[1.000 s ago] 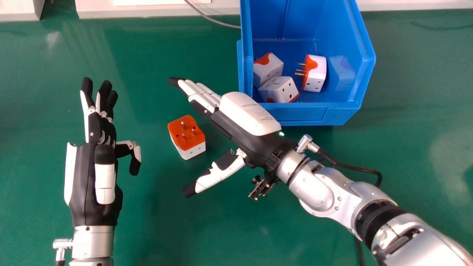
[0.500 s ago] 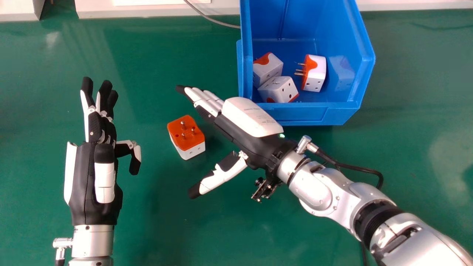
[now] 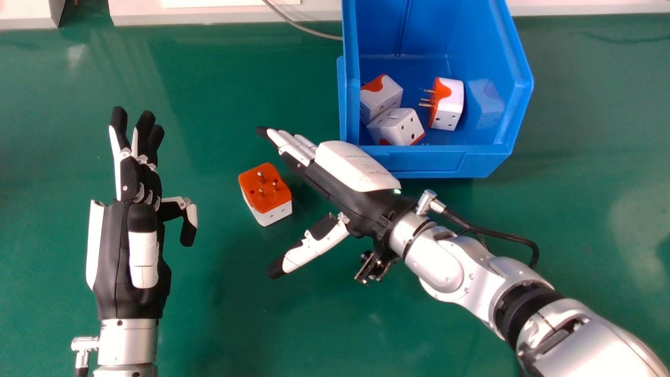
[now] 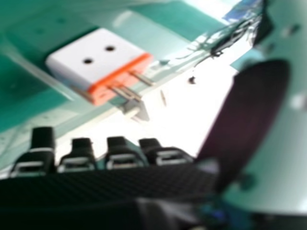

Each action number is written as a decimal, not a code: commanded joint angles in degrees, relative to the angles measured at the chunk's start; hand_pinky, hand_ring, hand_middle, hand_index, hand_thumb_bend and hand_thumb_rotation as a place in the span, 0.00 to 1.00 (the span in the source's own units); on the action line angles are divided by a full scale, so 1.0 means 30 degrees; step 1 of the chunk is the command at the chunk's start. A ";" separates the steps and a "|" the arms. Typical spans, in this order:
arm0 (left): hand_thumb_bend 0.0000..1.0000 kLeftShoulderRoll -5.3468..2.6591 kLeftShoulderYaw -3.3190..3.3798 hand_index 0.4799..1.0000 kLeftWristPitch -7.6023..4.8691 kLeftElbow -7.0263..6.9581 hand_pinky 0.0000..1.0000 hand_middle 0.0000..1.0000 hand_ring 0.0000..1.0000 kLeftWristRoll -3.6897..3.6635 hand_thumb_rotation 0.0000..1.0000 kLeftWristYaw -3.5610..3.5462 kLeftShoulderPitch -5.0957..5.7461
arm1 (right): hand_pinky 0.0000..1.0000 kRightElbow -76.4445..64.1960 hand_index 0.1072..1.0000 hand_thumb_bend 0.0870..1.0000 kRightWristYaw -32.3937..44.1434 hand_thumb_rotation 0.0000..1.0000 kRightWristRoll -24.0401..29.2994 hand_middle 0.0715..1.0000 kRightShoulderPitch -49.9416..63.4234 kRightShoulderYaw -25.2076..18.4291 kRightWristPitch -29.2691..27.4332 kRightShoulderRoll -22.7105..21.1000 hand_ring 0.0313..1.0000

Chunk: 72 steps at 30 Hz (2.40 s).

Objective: Pick all objects and put in blue box

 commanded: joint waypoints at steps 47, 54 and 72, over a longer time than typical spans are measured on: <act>1.00 0.0076 0.0037 1.00 0.0134 -0.0463 0.00 1.00 1.00 0.0009 0.96 -0.0259 0.0275 | 0.88 0.0461 1.00 1.00 -0.1586 0.28 0.1227 0.97 0.0025 -0.1385 0.0994 0.1174 0.94; 1.00 0.0042 -0.0024 1.00 0.0263 -0.0546 0.00 1.00 1.00 -0.0051 0.96 -0.0358 0.0237 | 0.86 0.0479 0.98 1.00 -0.1567 0.27 0.1616 0.95 -0.0086 -0.1700 0.0811 0.1480 0.92; 1.00 0.0000 0.0033 1.00 0.0211 -0.0500 0.00 1.00 1.00 0.0161 0.96 -0.0012 0.0219 | 0.84 0.0486 0.94 1.00 -0.1982 0.23 0.1129 0.92 -0.0145 -0.1119 0.0850 0.1829 0.89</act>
